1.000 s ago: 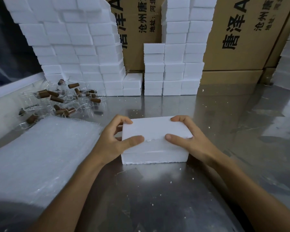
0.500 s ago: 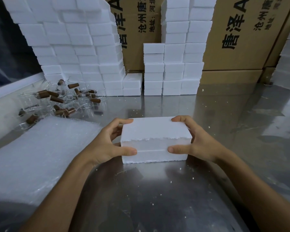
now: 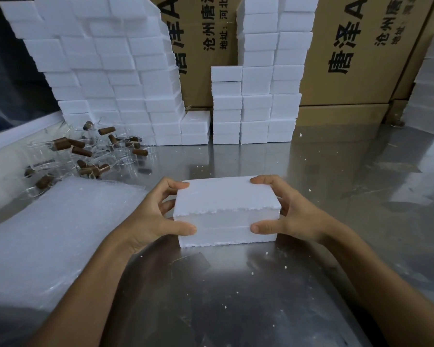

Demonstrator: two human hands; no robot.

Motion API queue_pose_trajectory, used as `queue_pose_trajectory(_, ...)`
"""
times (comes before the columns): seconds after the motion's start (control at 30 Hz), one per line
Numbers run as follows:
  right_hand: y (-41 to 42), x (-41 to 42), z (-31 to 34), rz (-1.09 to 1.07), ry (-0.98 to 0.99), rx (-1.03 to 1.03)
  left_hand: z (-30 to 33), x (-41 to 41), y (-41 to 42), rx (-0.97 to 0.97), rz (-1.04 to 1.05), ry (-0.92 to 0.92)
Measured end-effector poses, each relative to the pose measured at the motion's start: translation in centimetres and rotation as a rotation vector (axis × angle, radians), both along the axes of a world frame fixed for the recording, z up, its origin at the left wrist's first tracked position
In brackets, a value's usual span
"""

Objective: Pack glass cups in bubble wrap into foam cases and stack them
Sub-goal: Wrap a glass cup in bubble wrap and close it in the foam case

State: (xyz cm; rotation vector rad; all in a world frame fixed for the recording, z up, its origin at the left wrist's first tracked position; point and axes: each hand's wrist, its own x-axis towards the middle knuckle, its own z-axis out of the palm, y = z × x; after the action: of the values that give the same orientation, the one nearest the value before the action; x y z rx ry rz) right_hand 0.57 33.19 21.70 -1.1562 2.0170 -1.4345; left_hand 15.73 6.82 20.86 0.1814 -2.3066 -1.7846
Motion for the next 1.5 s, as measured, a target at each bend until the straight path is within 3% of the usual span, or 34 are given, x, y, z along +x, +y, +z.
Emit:
queue_pose_trajectory(0.63, 0.9, -0.7, 0.3, 0.056, -0.116, -0.005, -0.7, 0.1, -0.6, 0.041, -0.043, 0.055)
queue_pose_trajectory(0.93, 0.5, 0.0, 0.6, -0.066, -0.015, 0.000, -1.1, -0.2, -0.3, 0.137, -0.023, 0.063)
queue_pose_trajectory(1.23, -0.4, 0.5, 0.4, -0.185, -0.035, -0.094, -0.1, -1.2, 0.9, 0.363, 0.299, -0.007)
queue_pose_trajectory(1.4, -0.4, 0.5, 0.4, -0.199, -0.095, -0.132, 1.0, -1.4, 3.3, 0.676, 0.326, 0.027)
queue_pose_trajectory(1.5, -1.0, 0.9, 0.0, -0.223, -0.084, -0.149, 1.6, -2.2, 6.4, 0.880, 0.455, 0.077)
